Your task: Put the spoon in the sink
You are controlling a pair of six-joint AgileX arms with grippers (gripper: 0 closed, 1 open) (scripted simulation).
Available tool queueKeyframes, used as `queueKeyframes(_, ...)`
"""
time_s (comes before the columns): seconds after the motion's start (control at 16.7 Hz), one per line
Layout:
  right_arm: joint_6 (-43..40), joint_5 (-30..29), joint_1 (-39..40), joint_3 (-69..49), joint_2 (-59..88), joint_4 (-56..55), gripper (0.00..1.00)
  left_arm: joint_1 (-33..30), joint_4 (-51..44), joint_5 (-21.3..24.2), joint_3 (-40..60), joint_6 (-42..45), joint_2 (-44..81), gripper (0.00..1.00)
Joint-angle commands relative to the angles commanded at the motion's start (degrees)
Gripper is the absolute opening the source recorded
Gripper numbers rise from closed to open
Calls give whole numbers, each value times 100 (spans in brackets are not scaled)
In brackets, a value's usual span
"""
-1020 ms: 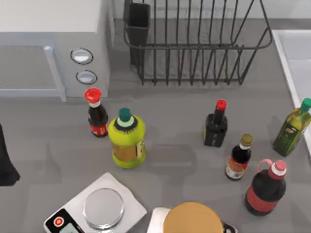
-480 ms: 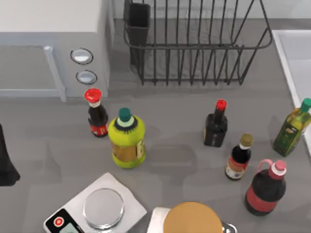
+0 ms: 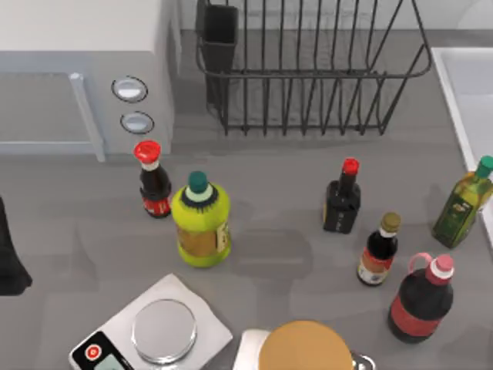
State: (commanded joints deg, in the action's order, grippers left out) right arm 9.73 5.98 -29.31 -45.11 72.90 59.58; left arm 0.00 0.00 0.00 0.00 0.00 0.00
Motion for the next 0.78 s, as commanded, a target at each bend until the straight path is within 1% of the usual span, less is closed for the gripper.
queueKeyframes(0.12,22,14,-66,-111,145,118,100,0,0,0,0,0,0,100)
queueKeyframes(0.48,34,9,-35,-39,173,20,100,0,0,0,0,0,0,100)
queueKeyframes(0.6,83,12,-4,137,332,-302,100,0,0,0,0,0,0,100)
queueKeyframes(0.78,184,13,85,571,742,-1197,100,0,0,0,0,0,0,100)
